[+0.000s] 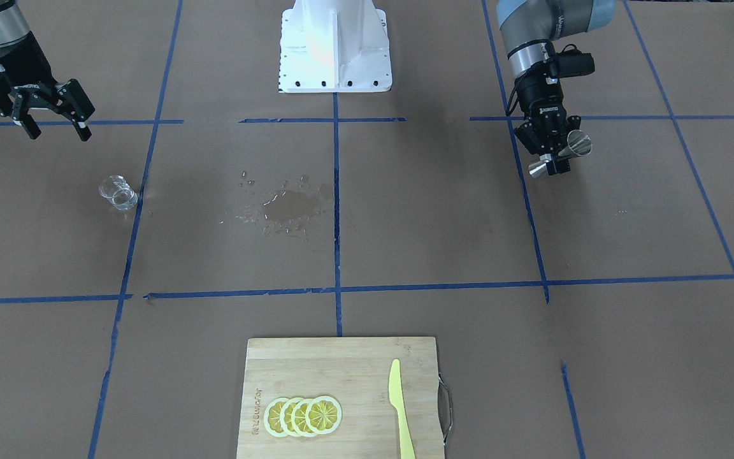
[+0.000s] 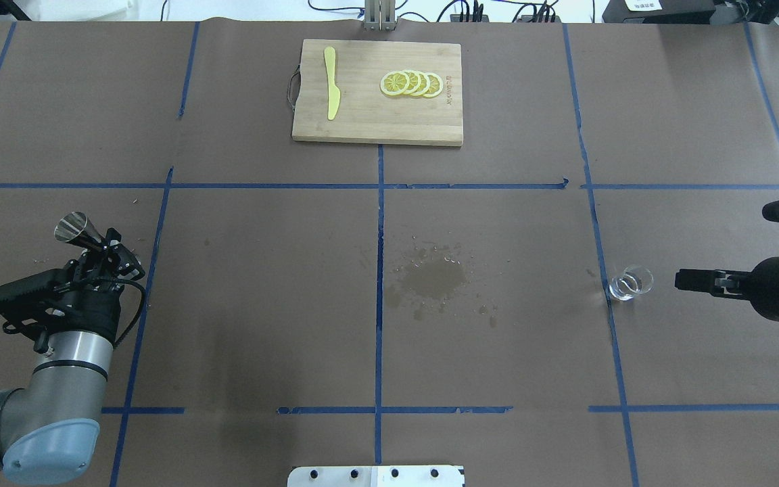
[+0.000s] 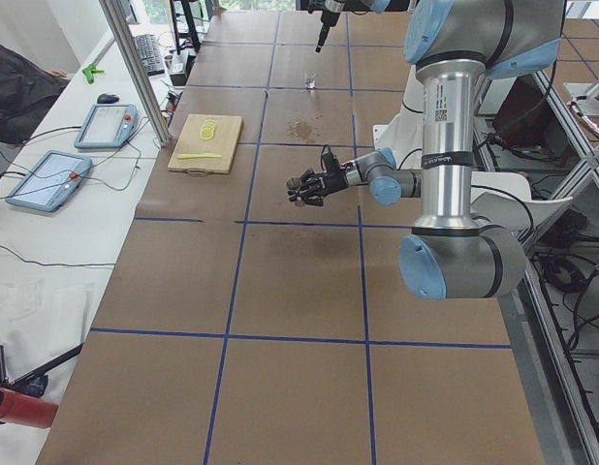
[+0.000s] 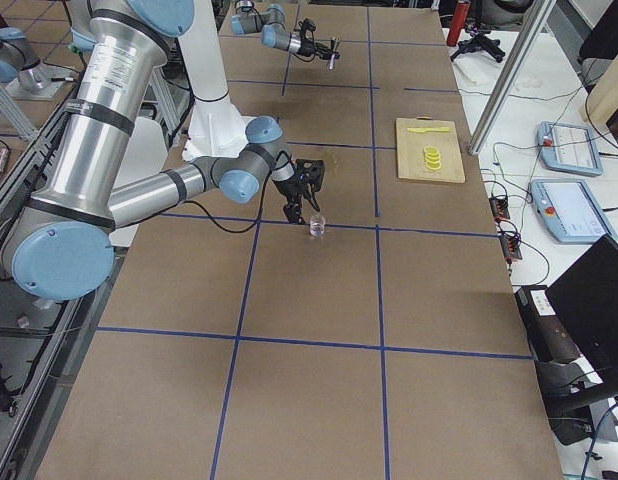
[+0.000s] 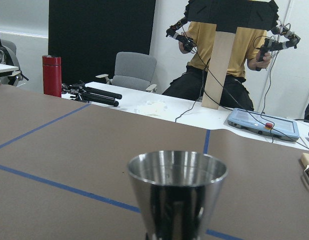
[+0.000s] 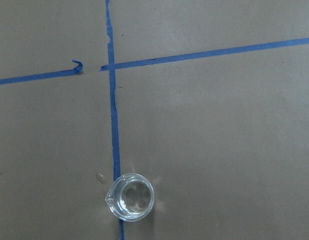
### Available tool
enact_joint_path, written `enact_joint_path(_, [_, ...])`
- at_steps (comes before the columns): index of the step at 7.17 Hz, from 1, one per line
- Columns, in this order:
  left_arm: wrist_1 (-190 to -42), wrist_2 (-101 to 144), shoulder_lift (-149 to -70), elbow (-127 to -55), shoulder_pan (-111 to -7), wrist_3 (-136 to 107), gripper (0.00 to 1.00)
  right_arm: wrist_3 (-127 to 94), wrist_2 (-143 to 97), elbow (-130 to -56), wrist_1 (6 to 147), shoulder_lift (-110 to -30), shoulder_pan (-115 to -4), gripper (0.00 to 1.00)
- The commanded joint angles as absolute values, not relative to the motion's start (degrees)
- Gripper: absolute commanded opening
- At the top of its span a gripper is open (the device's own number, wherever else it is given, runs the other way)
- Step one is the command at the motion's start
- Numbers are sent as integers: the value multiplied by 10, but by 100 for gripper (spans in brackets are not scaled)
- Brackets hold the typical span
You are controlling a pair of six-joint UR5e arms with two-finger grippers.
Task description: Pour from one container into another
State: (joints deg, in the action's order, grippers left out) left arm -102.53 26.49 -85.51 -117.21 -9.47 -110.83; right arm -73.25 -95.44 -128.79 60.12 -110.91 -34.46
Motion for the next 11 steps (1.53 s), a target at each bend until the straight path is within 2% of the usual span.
enact_joint_path(1, [-1027, 265, -886, -1180, -96, -1058, 0, -756, -861, -1293, 601, -1109, -267, 100])
enact_joint_path(4, [-1048, 271, -913, -1180, -96, -933, 0, -775, -728, -1293, 592, -1109, -189, 99])
enact_joint_path(8, [-1370, 333, -948, -1151, -94, -694, 0, -803, -612, -1278, 583, -1109, -129, 100])
enact_joint_path(10, [-1433, 351, -1013, -1118, -91, -614, 0, -809, -550, -1253, 579, -1108, -103, 100])
enact_joint_path(11, [-1433, 373, -1020, -1114, -91, -579, 0, -821, -521, -1242, 579, -1108, -88, 100])
